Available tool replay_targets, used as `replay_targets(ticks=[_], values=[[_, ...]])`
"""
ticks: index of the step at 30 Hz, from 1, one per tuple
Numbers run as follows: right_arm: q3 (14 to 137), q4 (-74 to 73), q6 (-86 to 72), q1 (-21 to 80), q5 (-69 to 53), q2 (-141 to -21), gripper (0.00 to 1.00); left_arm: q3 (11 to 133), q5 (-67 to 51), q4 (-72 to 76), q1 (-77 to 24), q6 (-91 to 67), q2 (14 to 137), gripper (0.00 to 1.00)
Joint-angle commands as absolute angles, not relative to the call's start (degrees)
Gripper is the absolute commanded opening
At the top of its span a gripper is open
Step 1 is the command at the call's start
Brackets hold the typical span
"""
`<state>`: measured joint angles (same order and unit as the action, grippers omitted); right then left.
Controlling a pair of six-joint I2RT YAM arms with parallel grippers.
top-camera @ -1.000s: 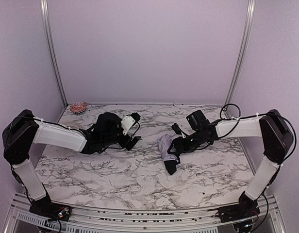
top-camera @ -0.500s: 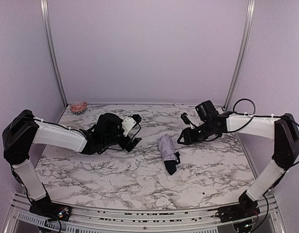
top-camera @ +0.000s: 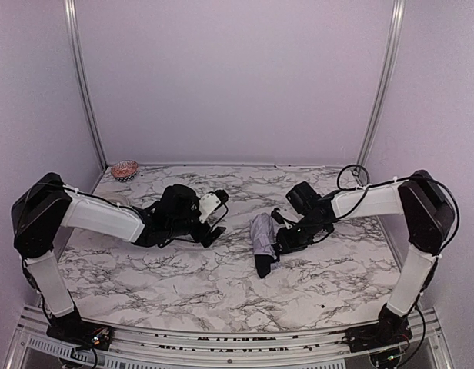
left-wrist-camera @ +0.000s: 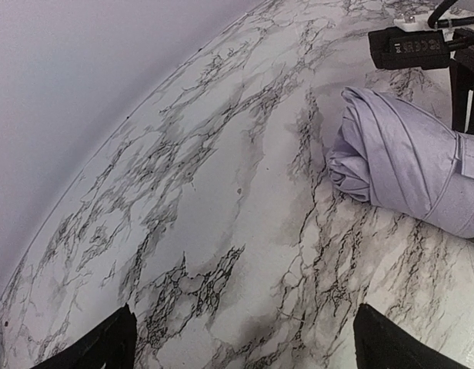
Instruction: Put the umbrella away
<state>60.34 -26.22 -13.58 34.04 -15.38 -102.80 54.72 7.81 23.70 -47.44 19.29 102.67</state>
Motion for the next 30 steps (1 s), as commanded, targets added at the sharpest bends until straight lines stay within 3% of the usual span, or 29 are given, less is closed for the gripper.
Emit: replay_targets(ticks=[1,14,19,30], values=[[62.4,-22.8,-16.7,36.3,-17.6,-103.9,0.31,55.9,6.6,22.0,-47.7,18.3,104.7,0.99],[65.5,-19.3,-13.6,33.4,-12.2,-107.2,0.30,58.1,-2.2,21.3,-48.9,15.6,109.8,0.96],[68.0,-16.9,-13.1,34.2,-14.4,-109.1,0.30,61.6,-3.5,21.0,-50.1,14.5,113.6,0.90],[68.9,-17.6,-13.3,34.4,-13.2,-108.6,0.29,63.8,-1.4,19.7,-50.8,15.6,115.8,0.89]])
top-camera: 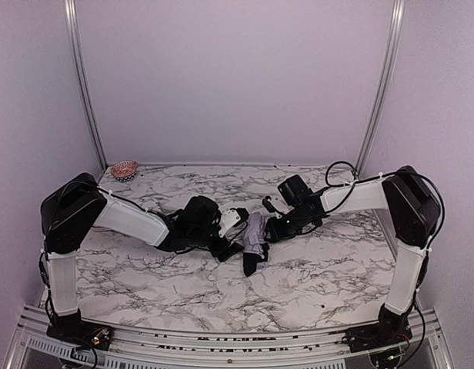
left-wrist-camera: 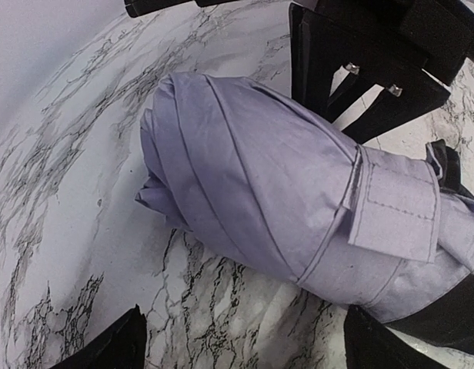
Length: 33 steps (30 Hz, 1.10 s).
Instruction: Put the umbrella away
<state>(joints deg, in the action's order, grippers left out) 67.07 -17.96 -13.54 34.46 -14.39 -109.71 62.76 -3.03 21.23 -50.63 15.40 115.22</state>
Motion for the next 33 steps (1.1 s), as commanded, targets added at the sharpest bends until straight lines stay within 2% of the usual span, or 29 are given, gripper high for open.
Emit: replay_targets(ticks=[1,4,7,10,12,13,16,21,24,27,33], values=[[68.5,-17.8,-13.1,33.8,-12.7,-107.8,0.29,63.5,-0.3,19.8,-50.7,16.1,115.2,0.90],[65.5,-16.5,-12.4,30.1,-10.4,-103.4,0.29,62.3,5.9,19.8,-50.3,17.5,112.8,0.92],[63.3,-15.0,-10.4,24.8,-6.9,-96.6,0.38,60.7,12.0,19.8,-48.2,16.8,108.7,0.97],[59.5,-9.9,-8.3,19.1,-1.5,-88.4,0.65,59.0,17.4,20.2,-43.9,12.6,103.2,0.99],[55.0,-3.6,-7.8,15.5,0.5,-82.7,0.97,56.7,21.1,22.0,-40.5,9.0,99.1,0.99],[52.1,1.5,-7.6,13.8,2.0,-80.1,0.99,55.2,23.2,23.6,-38.5,7.9,97.3,0.99],[42.9,13.7,-7.3,9.1,7.5,-72.8,1.00,50.8,29.9,28.0,-33.7,7.5,93.2,0.99],[27.3,35.4,-3.3,5.9,14.4,-67.4,1.00,47.0,32.2,28.6,-22.6,5.5,89.3,0.99],[17.4,51.8,0.0,5.4,19.3,-68.2,1.00,43.0,32.9,32.1,-17.6,3.3,87.1,0.99],[11.9,65.6,3.6,5.4,19.8,-71.7,1.00,36.3,38.8,41.1,-16.2,4.6,85.9,0.99],[8.9,75.8,5.9,5.3,17.2,-78.7,1.00,30.0,41.1,49.2,-15.5,6.7,85.1,0.99]])
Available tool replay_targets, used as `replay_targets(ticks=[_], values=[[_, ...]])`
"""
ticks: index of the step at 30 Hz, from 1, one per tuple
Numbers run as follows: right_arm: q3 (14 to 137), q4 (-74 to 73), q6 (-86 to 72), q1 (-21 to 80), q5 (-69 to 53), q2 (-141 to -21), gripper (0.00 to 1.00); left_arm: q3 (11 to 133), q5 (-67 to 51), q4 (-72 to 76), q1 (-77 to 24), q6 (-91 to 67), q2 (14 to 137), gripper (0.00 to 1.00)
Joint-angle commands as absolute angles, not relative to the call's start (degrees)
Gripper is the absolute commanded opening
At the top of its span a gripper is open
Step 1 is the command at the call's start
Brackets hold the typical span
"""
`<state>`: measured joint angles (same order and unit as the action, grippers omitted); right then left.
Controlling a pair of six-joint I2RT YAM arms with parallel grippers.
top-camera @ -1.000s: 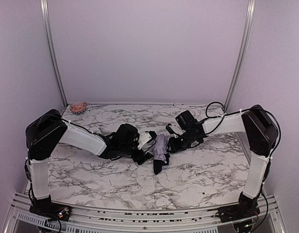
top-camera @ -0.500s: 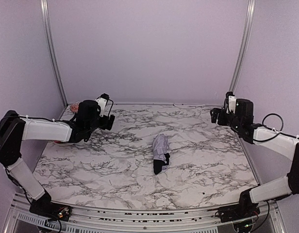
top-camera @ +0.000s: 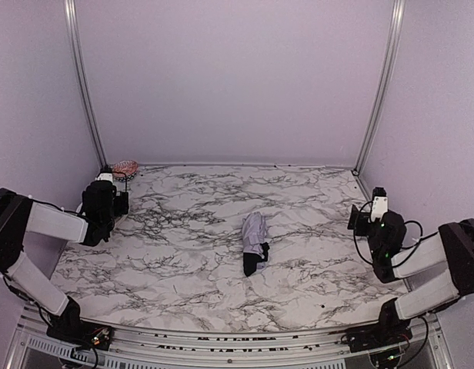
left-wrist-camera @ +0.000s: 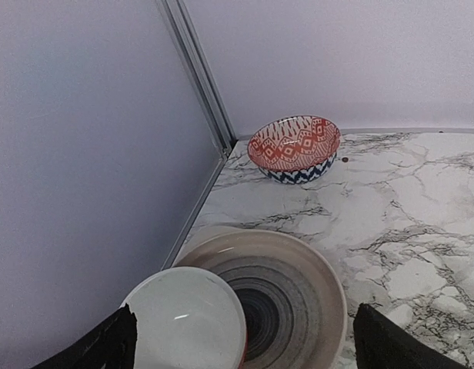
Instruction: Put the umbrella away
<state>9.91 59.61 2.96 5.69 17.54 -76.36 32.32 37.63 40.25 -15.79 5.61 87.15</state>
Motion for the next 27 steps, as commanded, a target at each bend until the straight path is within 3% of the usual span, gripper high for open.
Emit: replay_targets(ticks=[1,4,7,13,24,27], values=[[7.9,78.9,5.9,5.3,17.4,-80.0,1.00,28.8,41.4,50.7,-15.5,7.2,84.9,0.99],[5.8,88.1,6.0,5.2,16.6,-87.2,1.00,24.7,41.3,54.5,-14.7,6.5,85.0,0.99],[6.4,95.3,8.2,5.1,13.2,-94.1,1.00,17.8,39.7,70.1,-14.6,7.5,87.2,0.99],[12.0,79.5,6.2,4.1,12.3,-91.2,1.00,14.1,41.5,75.6,-14.3,6.4,87.1,0.99],[11.9,80.9,6.3,3.5,11.7,-91.9,1.00,4.9,37.7,94.0,-13.4,6.4,87.8,0.99],[12.3,80.3,6.2,3.5,11.5,-91.9,1.00,4.9,37.5,93.0,-13.4,6.2,87.4,0.99]])
